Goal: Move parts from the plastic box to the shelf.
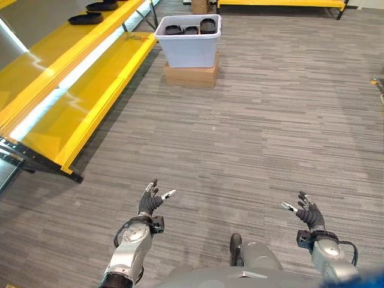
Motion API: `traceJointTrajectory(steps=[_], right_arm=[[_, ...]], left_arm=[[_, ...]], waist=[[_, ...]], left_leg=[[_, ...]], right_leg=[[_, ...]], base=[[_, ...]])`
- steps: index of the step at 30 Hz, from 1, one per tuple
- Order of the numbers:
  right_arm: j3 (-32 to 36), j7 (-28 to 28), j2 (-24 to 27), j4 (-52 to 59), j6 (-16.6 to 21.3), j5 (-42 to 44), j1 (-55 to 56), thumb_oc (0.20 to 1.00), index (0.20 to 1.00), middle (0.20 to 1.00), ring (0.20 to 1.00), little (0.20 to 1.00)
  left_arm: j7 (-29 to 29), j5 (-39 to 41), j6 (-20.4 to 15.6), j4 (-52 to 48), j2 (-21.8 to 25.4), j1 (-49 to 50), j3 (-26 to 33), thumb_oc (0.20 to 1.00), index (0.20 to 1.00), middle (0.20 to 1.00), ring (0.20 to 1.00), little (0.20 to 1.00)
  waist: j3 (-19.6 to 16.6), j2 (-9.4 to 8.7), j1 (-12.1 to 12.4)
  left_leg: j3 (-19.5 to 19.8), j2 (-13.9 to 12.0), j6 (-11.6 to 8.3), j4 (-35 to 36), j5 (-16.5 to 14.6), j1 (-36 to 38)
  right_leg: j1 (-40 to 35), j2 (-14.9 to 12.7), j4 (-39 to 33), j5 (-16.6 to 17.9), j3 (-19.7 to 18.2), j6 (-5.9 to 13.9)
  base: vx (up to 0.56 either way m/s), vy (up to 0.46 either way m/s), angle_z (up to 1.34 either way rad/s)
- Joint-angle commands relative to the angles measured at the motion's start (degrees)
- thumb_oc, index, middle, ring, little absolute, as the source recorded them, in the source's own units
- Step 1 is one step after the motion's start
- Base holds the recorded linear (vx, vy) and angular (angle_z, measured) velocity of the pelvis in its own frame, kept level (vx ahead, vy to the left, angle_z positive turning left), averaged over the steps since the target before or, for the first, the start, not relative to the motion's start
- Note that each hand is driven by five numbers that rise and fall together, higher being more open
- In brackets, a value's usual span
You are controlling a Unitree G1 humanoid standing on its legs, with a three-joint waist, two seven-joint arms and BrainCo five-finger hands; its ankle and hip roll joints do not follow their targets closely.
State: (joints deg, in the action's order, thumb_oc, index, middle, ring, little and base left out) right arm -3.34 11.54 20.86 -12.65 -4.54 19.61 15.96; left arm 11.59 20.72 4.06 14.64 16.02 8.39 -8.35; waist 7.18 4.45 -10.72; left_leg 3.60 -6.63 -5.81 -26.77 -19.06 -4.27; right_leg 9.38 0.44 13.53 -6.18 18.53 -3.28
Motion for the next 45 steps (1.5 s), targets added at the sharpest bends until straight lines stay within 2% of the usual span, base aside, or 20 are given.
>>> traceJointTrajectory(steps=[1,2,3,6,7,9,11,12,15,19,24,26,29,30,33,35,37,39,43,45], right_arm=[[1.4,-0.2,-0.6,0.8,4.0,3.0,-4.1,1.000,1.000,1.000,1.000,1.000],[1.4,-0.3,-0.6,0.8,4.0,3.0,-4.1,1.000,1.000,1.000,1.000,1.000],[1.8,0.5,-0.5,0.6,3.8,3.0,-3.9,1.000,1.000,1.000,1.000,1.000],[1.9,0.7,-0.6,0.4,3.7,3.2,-3.7,1.000,1.000,1.000,1.000,1.000],[1.8,1.1,-0.9,-0.1,3.6,2.9,-3.6,1.000,1.000,1.000,1.000,1.000],[1.5,1.6,-1.2,-0.1,3.4,1.9,-3.6,1.000,1.000,1.000,1.000,1.000],[1.2,1.5,-1.3,-0.6,3.3,1.3,-3.6,1.000,1.000,1.000,1.000,1.000],[0.6,1.5,-1.1,-0.7,3.1,0.1,-3.6,1.000,1.000,1.000,1.000,1.000],[0.2,0.7,-0.7,-0.7,2.6,-0.7,-3.5,1.000,1.000,1.000,1.000,1.000],[-0.4,0.2,-2.1,-0.2,2.7,-0.4,-4.4,1.000,1.000,1.000,1.000,1.000],[-1.1,-1.0,-2.6,1.0,2.3,-1.6,-5.7,1.000,1.000,1.000,1.000,1.000],[-0.8,-1.2,-2.9,1.1,2.3,-2.6,-5.7,1.000,1.000,1.000,1.000,1.000],[-1.3,-1.3,-3.8,2.1,2.6,-2.5,-5.8,1.000,1.000,1.000,1.000,1.000],[-1.5,-1.3,-3.9,2.4,2.7,-2.5,-5.9,1.000,1.000,1.000,1.000,1.000],[-2.1,-1.9,-4.4,2.7,2.6,-2.9,-5.2,1.000,1.000,1.000,1.000,1.000],[-2.3,-2.2,-4.4,2.6,2.5,-2.3,-5.0,1.000,1.000,1.000,1.000,1.000],[-2.2,-2.0,-4.3,2.7,2.6,-2.0,-5.1,1.000,1.000,1.000,1.000,1.000],[-1.8,-2.2,-3.6,2.7,2.5,-2.3,-5.3,1.000,1.000,1.000,1.000,1.000],[-1.7,-2.6,-2.9,2.9,2.3,-2.9,-5.4,1.000,1.000,1.000,1.000,1.000],[-1.8,-2.8,-2.9,2.8,2.1,-2.9,-5.3,1.000,1.000,1.000,1.000,1.000]], left_arm=[[0.1,0.2,-3.6,-5.1,1.9,-1.4,-0.9,1.000,1.000,1.000,1.000,1.000],[0.1,0.2,-3.6,-5.1,1.9,-1.4,-0.9,1.000,1.000,1.000,1.000,1.000],[0.0,0.0,-3.4,-5.7,2.0,-1.0,-0.8,1.000,1.000,1.000,1.000,1.000],[-0.1,0.0,-3.4,-5.9,2.0,-0.7,-0.7,1.000,1.000,1.000,1.000,1.000],[0.1,0.2,-3.4,-5.9,1.8,0.3,-0.4,1.000,1.000,1.000,1.000,1.000],[0.3,-0.1,-2.9,-6.2,1.7,1.0,-0.1,1.000,1.000,1.000,1.000,1.000],[0.4,-0.4,-2.8,-6.3,1.5,1.5,-0.2,1.000,1.000,1.000,1.000,1.000],[0.4,-1.3,-2.7,-6.6,1.3,2.2,-0.1,1.000,1.000,1.000,1.000,1.000],[0.6,-1.3,-2.8,-6.5,1.0,2.5,0.3,1.000,1.000,1.000,1.000,1.000],[1.0,-0.4,-3.1,-6.6,1.7,1.9,0.8,1.000,1.000,1.000,1.000,1.000],[0.7,0.5,-3.2,-7.7,2.9,0.8,0.9,1.000,1.000,1.000,1.000,1.000],[0.8,0.0,-2.9,-7.5,3.2,0.1,0.8,1.000,1.000,1.000,1.000,1.000],[0.9,-1.1,-2.3,-6.9,3.6,-0.5,0.5,1.000,1.000,1.000,1.000,1.000],[0.9,-1.1,-2.2,-6.9,3.7,-0.6,0.3,1.000,1.000,1.000,1.000,1.000],[-0.1,-2.5,-1.8,-7.1,4.1,-0.7,0.2,1.000,1.000,1.000,1.000,1.000],[-0.4,-2.5,-1.9,-6.4,4.0,-1.2,-0.1,1.000,1.000,1.000,1.000,1.000],[-0.4,-2.1,-2.1,-6.3,3.8,-1.4,0.2,1.000,1.000,1.000,1.000,1.000],[-0.3,-1.9,-2.4,-5.8,3.0,-0.6,1.2,1.000,1.000,1.000,1.000,1.000],[-1.0,-2.5,-2.6,-6.0,2.6,0.1,1.7,1.000,1.000,1.000,1.000,1.000],[-1.3,-2.7,-2.7,-5.8,2.4,0.3,1.6,1.000,1.000,1.000,1.000,1.000]], waist=[[5.0,-2.98,1.0],[4.9,-3.17,0.9],[6.4,-4.68,2.0],[6.9,-5.24,2.5],[7.4,-6.98,4.3],[7.4,-7.36,5.4],[7.6,-7.15,5.7],[7.5,-5.37,6.7],[7.1,-4.92,7.4],[5.8,-5.23,8.7],[3.5,-6.88,9.3],[2.4,-6.98,9.4],[2.7,-6.33,8.4],[3.6,-5.62,7.7],[5.3,-3.96,5.7],[6.3,-4.16,3.6],[6.6,-4.57,3.2],[6.8,-4.82,2.5],[6.7,-4.74,2.2],[5.8,-4.81,1.7]], left_leg=[[-4.8,5.5,-0.42,-5.9,21.8,7.6],[-4.7,5.7,-0.37,-5.8,22.1,7.4],[-7.9,3.7,0.81,-8.6,19.8,1.2],[-9.0,2.7,1.54,-9.1,18.6,-1.2],[-9.6,1.9,3.08,-6.1,15.4,-5.9],[-8.3,-0.3,3.30,3.4,15.9,-8.0],[-8.2,-1.9,2.70,8.5,18.4,-7.7],[-6.7,-5.5,0.30,19.3,26.7,-9.6],[-6.5,-6.1,-0.61,21.0,28.6,-9.9],[-4.6,-3.2,0.55,17.6,25.5,-9.8],[-7.3,1.2,4.04,8.1,17.9,-12.6],[-7.8,3.2,5.60,7.5,15.8,-11.9],[-8.3,7.0,8.59,9.3,13.9,-7.6],[-8.6,7.4,9.21,10.2,13.8,-6.1],[-8.0,8.1,9.36,14.3,12.9,0.0],[-6.6,9.1,8.70,16.7,12.1,4.2],[-6.9,9.4,8.57,17.2,11.0,5.7],[-7.6,9.6,7.62,18.8,8.8,10.0],[-7.8,9.3,6.52,19.8,6.5,14.3],[-7.2,9.0,6.03,20.2,5.2,16.5]], right_leg=[[2.8,-2.2,-2.1,1.8,-5.4,2.49],[2.9,-2.4,-2.3,2.0,-5.4,2.52],[-0.1,-3.5,-3.3,1.1,-5.5,2.17],[-1.5,-3.6,-3.8,0.7,-5.7,2.10],[-4.6,-4.3,-5.5,0.1,-6.8,2.80],[-6.8,-4.9,-6.2,-0.6,-7.7,3.98],[-7.7,-5.0,-5.9,-1.4,-7.9,4.25],[-9.9,-4.6,-4.8,-3.8,-8.8,4.92],[-11.5,-4.8,-3.2,-5.9,-9.7,5.34],[-12.9,-6.5,0.4,-8.0,-11.4,6.56],[-16.1,-10.9,0.7,-8.6,-11.8,8.58],[-15.1,-12.6,4.1,-6.4,-11.9,9.35],[-8.4,-14.6,19.7,6.9,-14.1,8.85],[-6.6,-14.4,24.4,8.7,-14.5,8.37],[0.9,-12.2,29.9,4.7,-13.4,7.44],[5.2,-8.4,23.8,2.3,-12.9,7.18],[5.3,-10.0,15.6,2.9,-9.7,7.51],[8.0,-11.6,2.2,7.1,-5.0,9.64],[7.2,-11.9,-6.7,10.1,-1.6,11.07],[6.5,-11.6,-8.1,11.0,-3.4,11.46]], base=[[0.09,-0.136,-0.06],[0.15,-0.129,-0.19],[0.09,-0.080,-0.24],[0.13,-0.062,0.25],[0.23,-0.008,0.14],[0.30,0.062,0.26],[0.29,0.134,-0.16],[0.30,0.153,-0.12],[0.34,0.165,-0.15],[0.31,0.158,-0.47],[0.32,0.202,-0.02],[0.29,0.233,-0.08],[0.18,0.267,0.20],[0.19,0.272,0.24],[0.27,0.174,0.27],[0.31,0.026,-0.06],[0.26,-0.040,0.22],[0.37,-0.085,0.09],[0.34,-0.108,-0.08],[0.42,-0.157,0.03]])
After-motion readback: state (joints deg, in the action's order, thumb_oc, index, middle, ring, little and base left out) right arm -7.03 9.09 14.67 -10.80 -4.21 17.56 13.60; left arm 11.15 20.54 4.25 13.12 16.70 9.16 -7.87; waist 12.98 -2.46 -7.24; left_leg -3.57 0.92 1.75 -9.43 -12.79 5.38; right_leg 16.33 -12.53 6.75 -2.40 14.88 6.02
